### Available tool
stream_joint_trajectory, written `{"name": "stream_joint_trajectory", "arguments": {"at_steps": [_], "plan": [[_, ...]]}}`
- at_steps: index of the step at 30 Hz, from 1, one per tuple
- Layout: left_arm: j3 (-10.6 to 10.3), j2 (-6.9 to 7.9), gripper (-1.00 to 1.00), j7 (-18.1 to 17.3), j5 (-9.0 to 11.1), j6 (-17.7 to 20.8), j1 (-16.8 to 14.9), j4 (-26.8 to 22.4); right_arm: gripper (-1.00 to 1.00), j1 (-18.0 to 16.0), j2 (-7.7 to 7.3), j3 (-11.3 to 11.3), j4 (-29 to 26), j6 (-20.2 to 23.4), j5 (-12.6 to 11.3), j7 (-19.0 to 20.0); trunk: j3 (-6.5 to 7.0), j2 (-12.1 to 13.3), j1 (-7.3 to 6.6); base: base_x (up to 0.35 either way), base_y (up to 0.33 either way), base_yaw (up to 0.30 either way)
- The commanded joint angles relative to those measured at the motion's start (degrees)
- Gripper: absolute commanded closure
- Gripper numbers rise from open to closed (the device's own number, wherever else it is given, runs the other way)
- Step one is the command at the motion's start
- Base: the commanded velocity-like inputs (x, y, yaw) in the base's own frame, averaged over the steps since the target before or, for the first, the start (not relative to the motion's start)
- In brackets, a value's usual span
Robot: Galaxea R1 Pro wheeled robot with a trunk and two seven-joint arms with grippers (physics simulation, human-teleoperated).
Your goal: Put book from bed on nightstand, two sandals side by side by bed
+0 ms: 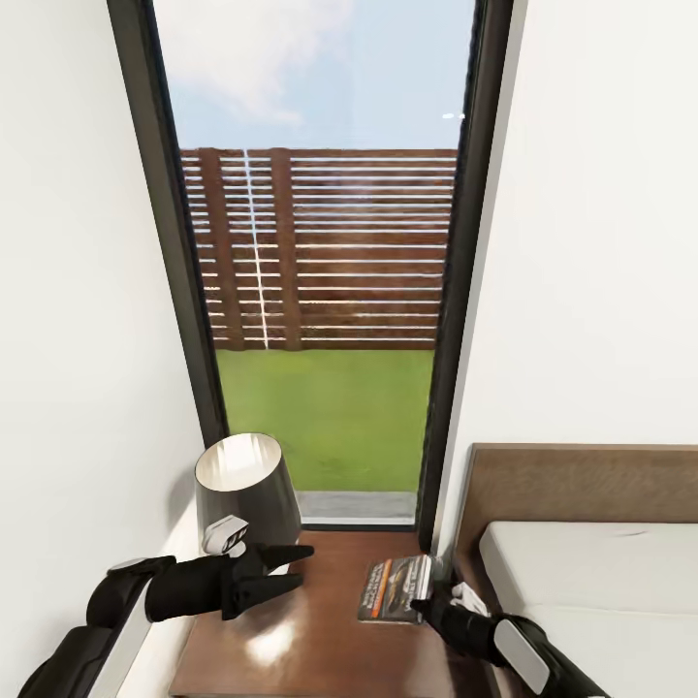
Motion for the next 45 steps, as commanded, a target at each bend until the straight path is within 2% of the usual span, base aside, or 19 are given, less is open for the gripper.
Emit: {"name": "stream_joint_trajectory", "arguments": {"at_steps": [1, 3, 6, 7, 9, 10, 12, 13, 15, 22, 45], "plan": [[-0.09, 0.05, -1.00, 0.01, 0.31, 0.60, -0.04, 0.00, 1.00, -0.05, 0.48, 0.24, -0.34, 0.02, 0.22, -0.03, -0.09, -0.06, 0.01, 0.000, 0.000, 0.000], [-0.08, 0.03, -1.00, 0.05, 0.31, 0.60, -0.04, 0.00, 1.00, -0.05, 1.02, 0.26, -0.75, 0.07, 0.15, 0.18, -0.09, -0.06, 0.01, 0.000, 0.000, 0.000], [-0.16, -0.03, -1.00, 0.09, 0.23, 0.53, -0.04, 0.21, 1.00, -0.05, 1.30, 0.28, -1.12, 0.31, -2.50, 3.85, -0.09, -0.06, 0.01, 0.000, 0.000, 0.000], [-0.17, -0.03, -1.00, 0.09, 0.23, 0.52, -0.04, 0.24, 1.00, -0.05, 1.20, 0.28, -1.12, 0.67, -4.55, 6.81, -0.09, -0.06, 0.01, 0.000, 0.000, 0.000], [-0.17, -0.05, -1.00, 0.10, 0.23, 0.51, -0.04, 0.26, 1.00, -0.05, 1.11, 0.28, -1.12, 2.31, -6.96, 10.97, -0.09, -0.06, 0.01, 0.000, 0.000, 0.000], [-0.17, -0.09, -1.00, 0.10, 0.23, 0.51, -0.04, 0.27, 1.00, -0.05, 1.02, 0.28, -1.12, 5.34, -8.12, 14.84, -0.09, -0.06, 0.01, 0.000, 0.000, 0.000], [-0.17, -0.10, -1.00, 0.10, 0.23, 0.51, -0.04, 0.27, 1.00, -0.05, 0.94, 0.19, -1.10, 7.38, -8.63, 18.47, -0.09, -0.06, 0.01, 0.000, 0.000, 0.000], [-0.17, -0.12, -1.00, 0.13, 0.22, 0.48, -0.04, 0.34, 1.00, -0.05, 0.95, 0.18, -0.96, 8.65, -8.88, 24.83, -0.09, -0.06, 0.01, 0.000, 0.000, 0.000], [-0.17, -0.12, -1.00, 0.21, 0.22, 0.39, 0.01, 0.35, 1.00, -0.05, 0.95, 0.19, -0.80, 8.91, -8.92, 26.45, -0.09, -0.06, 0.01, 0.000, 0.000, 0.000], [-0.17, -0.75, -1.00, 0.42, 0.19, 0.40, 0.05, 0.39, 1.00, -0.05, 1.00, 0.18, -0.36, 9.04, -8.86, 27.17, -0.09, -0.06, 0.01, 0.000, 0.000, 0.000], [0.10, -0.83, -1.00, 0.50, -0.04, 0.51, 0.05, 2.03, 1.00, -0.05, 1.07, 0.20, 0.02, 8.90, -8.76, 26.83, -4.22, -9.29, 5.06, 0.000, 0.000, 0.000]]}}
